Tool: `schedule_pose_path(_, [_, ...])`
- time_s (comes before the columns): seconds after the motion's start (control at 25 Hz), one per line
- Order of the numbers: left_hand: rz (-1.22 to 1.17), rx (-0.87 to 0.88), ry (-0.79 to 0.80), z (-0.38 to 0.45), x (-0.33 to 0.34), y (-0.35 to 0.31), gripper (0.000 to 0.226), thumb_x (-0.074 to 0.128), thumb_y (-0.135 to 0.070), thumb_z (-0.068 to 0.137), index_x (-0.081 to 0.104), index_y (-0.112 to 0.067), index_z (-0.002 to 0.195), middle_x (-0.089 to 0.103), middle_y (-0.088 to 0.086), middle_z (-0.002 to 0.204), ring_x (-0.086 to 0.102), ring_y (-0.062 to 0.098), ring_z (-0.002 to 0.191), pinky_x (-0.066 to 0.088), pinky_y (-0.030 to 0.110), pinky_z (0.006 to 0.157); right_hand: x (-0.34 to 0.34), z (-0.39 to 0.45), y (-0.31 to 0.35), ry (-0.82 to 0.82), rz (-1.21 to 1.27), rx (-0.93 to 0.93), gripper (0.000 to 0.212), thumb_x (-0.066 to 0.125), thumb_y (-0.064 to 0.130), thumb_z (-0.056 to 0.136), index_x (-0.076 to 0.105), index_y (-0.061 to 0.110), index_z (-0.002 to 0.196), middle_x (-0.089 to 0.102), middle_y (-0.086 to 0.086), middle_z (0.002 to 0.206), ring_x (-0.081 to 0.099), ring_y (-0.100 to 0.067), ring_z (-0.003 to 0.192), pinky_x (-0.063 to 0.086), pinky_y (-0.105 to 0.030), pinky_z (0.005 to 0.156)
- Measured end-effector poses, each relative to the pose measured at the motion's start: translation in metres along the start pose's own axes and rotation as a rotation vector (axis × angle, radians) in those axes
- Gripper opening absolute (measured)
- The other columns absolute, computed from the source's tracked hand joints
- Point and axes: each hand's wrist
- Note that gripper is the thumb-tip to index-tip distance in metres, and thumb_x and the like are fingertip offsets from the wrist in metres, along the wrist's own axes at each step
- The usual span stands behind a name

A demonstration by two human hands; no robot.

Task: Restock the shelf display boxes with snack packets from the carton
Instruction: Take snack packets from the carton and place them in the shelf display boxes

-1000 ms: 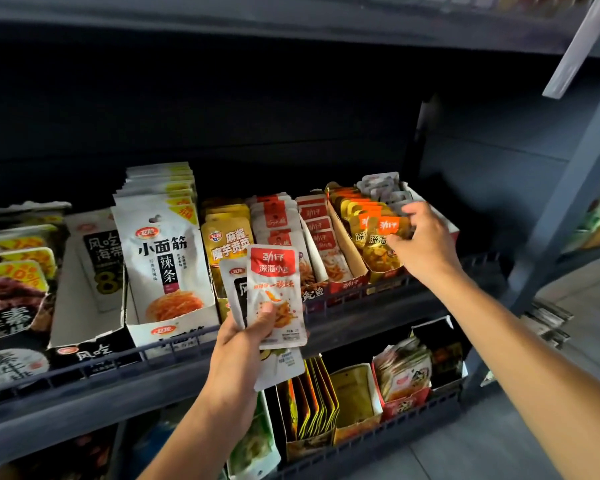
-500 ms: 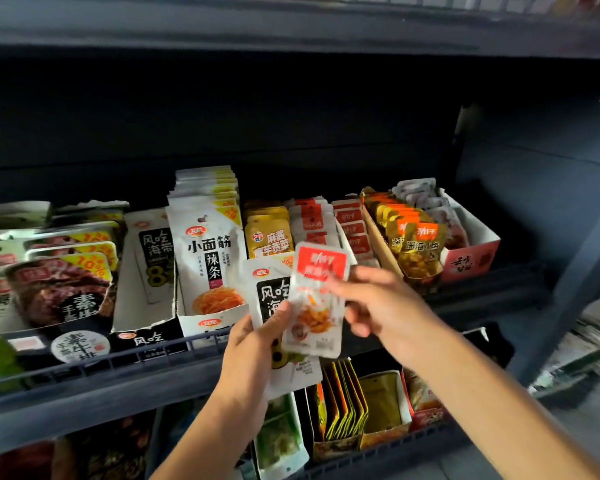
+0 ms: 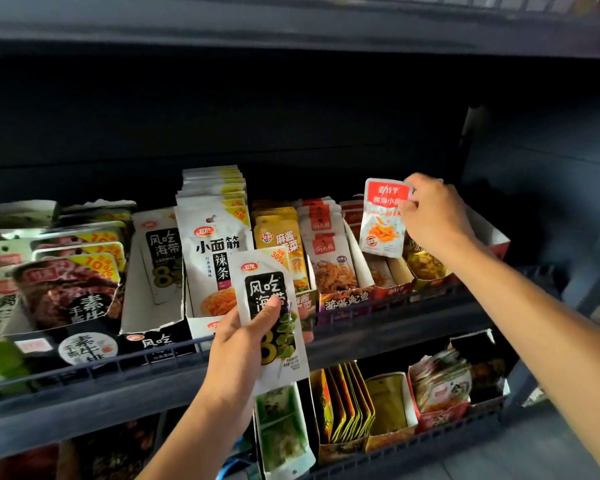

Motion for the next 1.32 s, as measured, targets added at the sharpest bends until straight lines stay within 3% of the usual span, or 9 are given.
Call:
schedule_pose_path(0.08, [0.001,0.005,-0.004,-0.001,-0.002,0.0,0.025,0.063,-0.025,0.091,0.064,-0.017,0.115,0.077,0.01,0.095,0.075,0.034,0.081,0.055,0.04,0.071,0.001,0.002,-0.001,-0.021,-0.042,0.016,0.014,0.057,0.012,0.097,0.06,0.012,0.11,0.07,-0.011,0.104,0.068,-0.028,0.092,0.047,-0.03,0.062])
schedule_pose_path(0.24, [0.001,0.0,-0.023,0.001,-0.001,0.003,0.02,0.058,-0.017,0.095,0.064,-0.02,0.114,0.077,0.011,0.093,0.075,0.033,0.079,0.056,0.043,0.072,0.015,-0.002,0.0,0.387,-0.08,-0.052,0.012,0.062,0.012,0.095,0.061,0.017,0.106,0.066,-0.002,0.096,0.058,-0.012,0.068,0.035,-0.021,0.05])
schedule_pose_path(0.4, [-0.026,0.023,-0.023,0.004,0.0,0.003,0.029,0.047,-0.009,0.094,0.066,-0.022,0.111,0.075,0.016,0.1,0.071,0.042,0.094,0.052,0.06,0.091,0.016,-0.015,0.004,0.149,-0.284,-0.217,0.036,0.064,0.011,0.093,0.053,0.02,0.126,0.064,0.0,0.113,0.061,-0.014,0.071,0.036,-0.02,0.049])
schedule_pose_path(0.48, [-0.015,0.071,-0.02,0.005,-0.003,0.001,0.031,0.052,-0.008,0.094,0.071,-0.03,0.101,0.076,0.009,0.102,0.072,0.033,0.095,0.054,0.05,0.086,0.012,-0.033,0.023,0.107,-0.049,-0.257,0.024,0.061,0.024,0.095,0.058,0.02,0.119,0.065,0.003,0.113,0.065,-0.013,0.076,0.047,-0.023,0.056])
schedule_pose_path(0.6, [-0.031,0.15,0.029,0.005,-0.005,-0.004,0.027,0.06,-0.004,0.093,0.076,-0.026,0.095,0.076,0.007,0.103,0.073,0.027,0.095,0.058,0.044,0.078,0.001,-0.072,0.074,0.644,0.745,-0.001,0.022,0.063,0.042,0.092,0.065,0.027,0.107,0.069,0.003,0.083,0.058,-0.009,0.058,0.044,-0.02,0.048])
schedule_pose_path(0.72, [0.1,0.292,0.039,0.003,-0.02,-0.009,0.015,0.062,-0.008,0.094,0.075,-0.015,0.1,0.076,0.008,0.098,0.072,0.029,0.094,0.058,0.032,0.074,0.003,-0.093,0.105,0.835,0.776,0.021,0.01,0.072,0.029,0.089,0.066,0.022,0.094,0.061,0.004,0.057,0.053,-0.006,0.047,0.037,-0.024,0.043])
schedule_pose_path(0.88, [1.011,0.854,-0.301,0.009,-0.085,-0.022,0.015,0.06,-0.025,0.093,0.073,-0.02,0.098,0.072,-0.003,0.101,0.064,0.022,0.094,0.05,0.036,0.082,0.012,-0.072,0.126,0.574,1.017,0.168,0.01,0.069,0.015,0.091,0.065,0.016,0.101,0.063,0.001,0.061,0.056,-0.009,0.054,0.041,-0.025,0.046])
schedule_pose_path(1.0, [1.623,0.866,-0.489,0.01,-0.133,-0.025,0.02,0.057,-0.029,0.087,0.075,-0.024,0.094,0.068,-0.002,0.115,0.056,0.029,0.109,0.035,0.055,0.102,0.031,-0.058,0.177,0.537,1.154,0.158,0.017,0.062,0.011,0.096,0.058,0.003,0.11,0.064,-0.009,0.074,0.061,-0.012,0.057,0.049,-0.025,0.049])
schedule_pose_path(1.32, [1.742,0.811,-0.255,0.009,-0.166,-0.023,0.021,0.061,-0.03,0.081,0.073,-0.034,0.098,0.067,-0.006,0.114,0.054,0.023,0.112,0.037,0.055,0.101,0.104,-0.035,0.278,0.259,-0.007,-0.607,0.007,0.062,0.017,0.089,0.063,0.019,0.096,0.067,-0.009,0.106,0.059,-0.03,0.106,0.042,-0.035,0.078])
Point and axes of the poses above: each hand's wrist, its own z-axis towards the middle knuckle, its own x-axis out of the palm, y = z × x
